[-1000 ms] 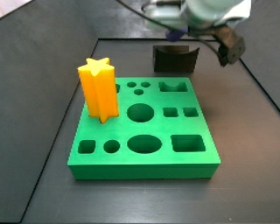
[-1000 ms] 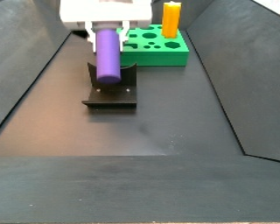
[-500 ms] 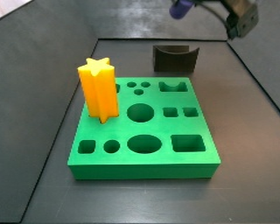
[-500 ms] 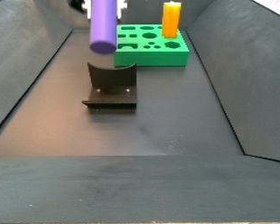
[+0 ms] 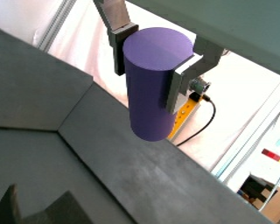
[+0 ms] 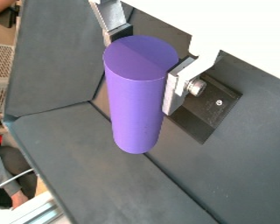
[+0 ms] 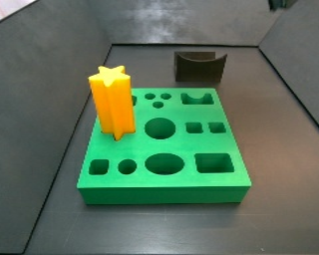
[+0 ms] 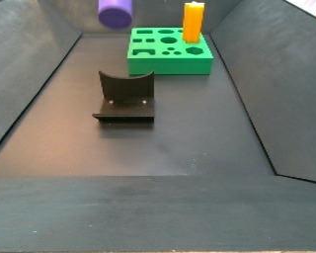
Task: Pick up the round object. Move up. Place the round object on the fixture. Regrasp the round object. Move to above the board. Insert the round object.
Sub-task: Move to above the board.
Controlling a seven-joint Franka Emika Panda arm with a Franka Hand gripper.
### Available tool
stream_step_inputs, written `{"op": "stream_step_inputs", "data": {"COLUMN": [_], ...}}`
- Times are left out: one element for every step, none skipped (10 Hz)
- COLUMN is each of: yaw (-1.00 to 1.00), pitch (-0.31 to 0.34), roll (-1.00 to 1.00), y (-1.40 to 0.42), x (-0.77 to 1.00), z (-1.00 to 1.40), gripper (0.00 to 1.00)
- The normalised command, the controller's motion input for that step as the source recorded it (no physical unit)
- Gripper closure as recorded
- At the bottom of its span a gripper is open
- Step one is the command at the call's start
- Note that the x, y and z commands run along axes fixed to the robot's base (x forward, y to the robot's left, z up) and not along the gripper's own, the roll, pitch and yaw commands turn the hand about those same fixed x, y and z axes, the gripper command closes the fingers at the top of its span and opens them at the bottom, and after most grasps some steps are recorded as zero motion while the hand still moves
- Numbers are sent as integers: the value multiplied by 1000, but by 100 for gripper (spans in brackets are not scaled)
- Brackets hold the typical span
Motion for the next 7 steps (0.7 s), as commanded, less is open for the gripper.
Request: {"op": "stream_step_inputs", "data": {"yaw": [115,116,117,110,104,99,84], "pitch": [104,92,79,66,57,52,47], "roll": [-33,-35,-33,-36,-38,-41,-49], "y": [-44,-44,-43,-43,-37,-32,-20], "x": [-17,-9,-6,0,5,9,8], "z": [1000,1000,1000,1000,902,788,508], "gripper": [100,100,100,100,100,100,100]}}
